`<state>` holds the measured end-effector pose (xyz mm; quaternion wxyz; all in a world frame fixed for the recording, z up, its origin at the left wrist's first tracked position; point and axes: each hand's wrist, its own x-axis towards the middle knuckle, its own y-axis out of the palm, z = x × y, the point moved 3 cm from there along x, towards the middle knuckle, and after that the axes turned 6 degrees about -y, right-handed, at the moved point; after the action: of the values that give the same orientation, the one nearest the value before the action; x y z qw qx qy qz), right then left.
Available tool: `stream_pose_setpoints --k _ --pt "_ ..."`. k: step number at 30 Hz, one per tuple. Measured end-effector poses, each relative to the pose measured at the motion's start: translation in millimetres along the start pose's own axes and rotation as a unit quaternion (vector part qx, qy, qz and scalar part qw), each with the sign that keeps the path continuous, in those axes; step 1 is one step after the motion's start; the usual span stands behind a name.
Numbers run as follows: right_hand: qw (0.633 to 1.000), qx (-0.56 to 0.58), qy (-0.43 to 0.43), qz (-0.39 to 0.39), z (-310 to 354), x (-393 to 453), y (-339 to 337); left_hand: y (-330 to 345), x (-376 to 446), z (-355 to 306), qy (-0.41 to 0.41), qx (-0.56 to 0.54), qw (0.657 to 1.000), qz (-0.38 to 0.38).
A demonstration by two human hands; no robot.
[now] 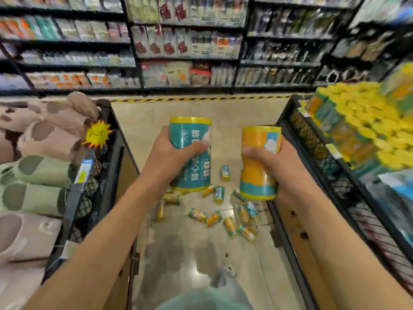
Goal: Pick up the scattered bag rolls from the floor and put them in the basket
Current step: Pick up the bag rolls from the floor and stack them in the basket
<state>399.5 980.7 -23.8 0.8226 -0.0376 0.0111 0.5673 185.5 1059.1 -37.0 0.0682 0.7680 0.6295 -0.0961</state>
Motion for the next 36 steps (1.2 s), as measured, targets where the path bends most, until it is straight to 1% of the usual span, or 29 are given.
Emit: stream_pose_setpoints --k 5,10,14,18,21,25,29,31,33,36 --pt "0.996 0.024 0.001 -0.09 7 -81 -48 54 -44 -10 0.025 0.009 0.991 0.135" --pt "0.977 0.046 0.011 -0.207 -1 -180 -113 130 -106 -2 0.03 0.048 0.963 0.262" --pt "0.945 0.061 0.02 -0.321 -17 -287 -172 206 -179 19 0.031 0.083 0.925 0.369" --pt "0.892 0.058 0.033 -0.447 -36 -422 -228 286 -287 48 0.015 0.099 0.877 0.469" --pt "0.846 0.061 0.049 -0.528 -49 -538 -260 341 -386 76 0.012 0.123 0.817 0.563" --pt "0.77 0.06 0.047 -0.633 -58 -680 -281 397 -520 111 -0.004 0.144 0.744 0.653" --pt "0.678 0.06 0.056 -0.731 -68 -797 -282 435 -641 142 -0.007 0.17 0.662 0.73" --pt "0.629 0.071 0.057 -0.772 -75 -845 -276 446 -695 157 -0.01 0.184 0.614 0.767" --pt "0.579 0.078 0.059 -0.81 -82 -886 -268 453 -744 171 -0.013 0.2 0.559 0.805" --pt "0.507 0.087 0.06 -0.855 -89 -938 -254 463 -811 192 -0.016 0.224 0.482 0.847"
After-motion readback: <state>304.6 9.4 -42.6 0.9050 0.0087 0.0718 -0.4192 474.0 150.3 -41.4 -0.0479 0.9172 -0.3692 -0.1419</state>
